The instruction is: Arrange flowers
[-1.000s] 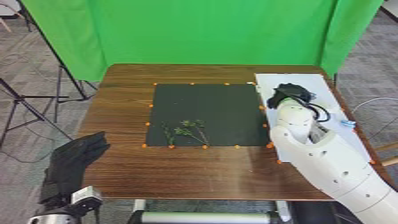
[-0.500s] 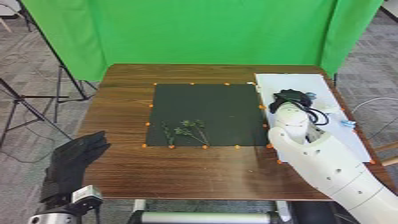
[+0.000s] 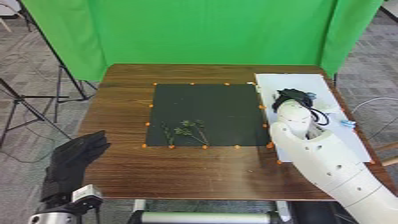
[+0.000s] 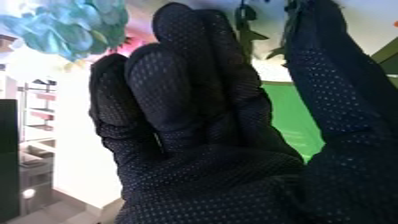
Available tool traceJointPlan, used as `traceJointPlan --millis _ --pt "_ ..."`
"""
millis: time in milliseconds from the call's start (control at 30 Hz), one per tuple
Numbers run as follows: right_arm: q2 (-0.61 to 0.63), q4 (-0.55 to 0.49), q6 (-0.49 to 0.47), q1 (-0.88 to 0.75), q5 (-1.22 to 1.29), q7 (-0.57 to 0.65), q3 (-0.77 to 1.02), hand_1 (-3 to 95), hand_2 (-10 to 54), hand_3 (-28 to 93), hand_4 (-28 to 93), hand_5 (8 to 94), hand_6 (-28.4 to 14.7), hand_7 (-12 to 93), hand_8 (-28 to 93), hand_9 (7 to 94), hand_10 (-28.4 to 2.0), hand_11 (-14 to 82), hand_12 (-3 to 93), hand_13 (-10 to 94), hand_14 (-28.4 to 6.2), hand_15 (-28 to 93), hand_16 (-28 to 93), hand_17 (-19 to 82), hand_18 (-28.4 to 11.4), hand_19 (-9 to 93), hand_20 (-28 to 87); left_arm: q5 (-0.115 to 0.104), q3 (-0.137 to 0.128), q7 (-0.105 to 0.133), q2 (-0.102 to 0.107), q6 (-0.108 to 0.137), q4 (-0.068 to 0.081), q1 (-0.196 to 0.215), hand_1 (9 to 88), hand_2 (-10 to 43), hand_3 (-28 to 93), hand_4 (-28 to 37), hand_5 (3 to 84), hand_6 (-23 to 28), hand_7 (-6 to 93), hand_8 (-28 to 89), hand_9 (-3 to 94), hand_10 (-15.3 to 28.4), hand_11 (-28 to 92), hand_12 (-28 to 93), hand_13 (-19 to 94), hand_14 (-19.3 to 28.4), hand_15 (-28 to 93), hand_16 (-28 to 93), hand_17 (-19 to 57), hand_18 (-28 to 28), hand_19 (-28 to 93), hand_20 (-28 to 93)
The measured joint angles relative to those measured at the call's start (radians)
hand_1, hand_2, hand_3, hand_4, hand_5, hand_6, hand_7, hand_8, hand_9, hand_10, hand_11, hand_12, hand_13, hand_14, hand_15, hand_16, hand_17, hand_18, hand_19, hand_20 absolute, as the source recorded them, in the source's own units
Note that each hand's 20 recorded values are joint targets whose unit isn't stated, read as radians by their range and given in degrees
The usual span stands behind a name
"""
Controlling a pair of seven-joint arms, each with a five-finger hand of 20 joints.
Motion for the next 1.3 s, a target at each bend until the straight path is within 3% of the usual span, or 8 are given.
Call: traceJointPlan --millis 133,333,667,1067,1300 --pt "-0.016 0.011 -0.008 -0.001 -0.009 -0.004 0.017 51.3 -2.6 71 -28 65.4 -3.8 51 14 75.0 -16.2 46.3 28.2 71 -11.4 74 24 47 -22.3 93 23 0.001 0.000 -0.001 -0.002 -0.001 0.000 0.000 28.2 6.2 81 -18.0 53.1 15.3 20.9 -10 43.2 22.5 37 10 28 28.1 65 -14 -8.0 23.4 60 14" --pt "-0.023 0.007 -0.002 -0.008 0.039 -0.006 0.052 52.8 -1.9 73 -28 67.9 -3.7 51 15 77.1 -15.0 46.6 30.6 73 -10.7 75 25 49 -21.8 93 28 0.001 0.000 -0.002 -0.002 -0.001 0.000 0.000 28.1 6.2 81 -18.0 53.2 15.3 20.8 -10 43.2 22.5 38 10 28 28.1 65 -14 -8.0 23.4 60 14" --pt "0.016 -0.014 0.073 -0.022 0.041 -0.023 0.020 52.6 -3.6 76 -28 71.3 -3.4 49 17 79.6 -15.1 47.0 32.1 76 -10.4 75 27 52 -21.6 93 33 0.000 -0.002 -0.001 -0.002 -0.001 -0.001 0.005 28.1 6.2 81 -18.0 53.2 15.3 20.8 -10 43.2 22.5 38 10 28 28.0 65 -14 -8.0 23.4 60 14" --pt "0.113 -0.142 0.125 -0.003 0.060 -0.037 0.001 52.6 -4.6 77 -28 72.4 -3.4 47 19 80.6 -15.3 47.4 32.5 77 -10.6 76 27 53 -21.7 93 36 -0.001 -0.021 0.000 0.002 0.002 -0.007 0.030 28.2 6.2 81 -18.0 53.2 15.3 20.7 -10 43.2 22.5 38 10 28 28.0 65 -14 -8.0 23.4 60 14" --pt "0.121 -0.238 0.122 0.028 0.052 -0.058 -0.010 52.7 -5.0 77 -28 73.3 -3.7 46 19 81.2 -15.6 47.2 32.4 77 -10.9 76 27 54 -21.9 93 37 -0.004 -0.043 0.006 0.010 0.011 -0.022 0.056 28.2 6.2 81 -18.1 53.2 15.3 20.7 -10 43.2 22.5 38 10 28 28.1 65 -14 -8.1 23.4 60 14"
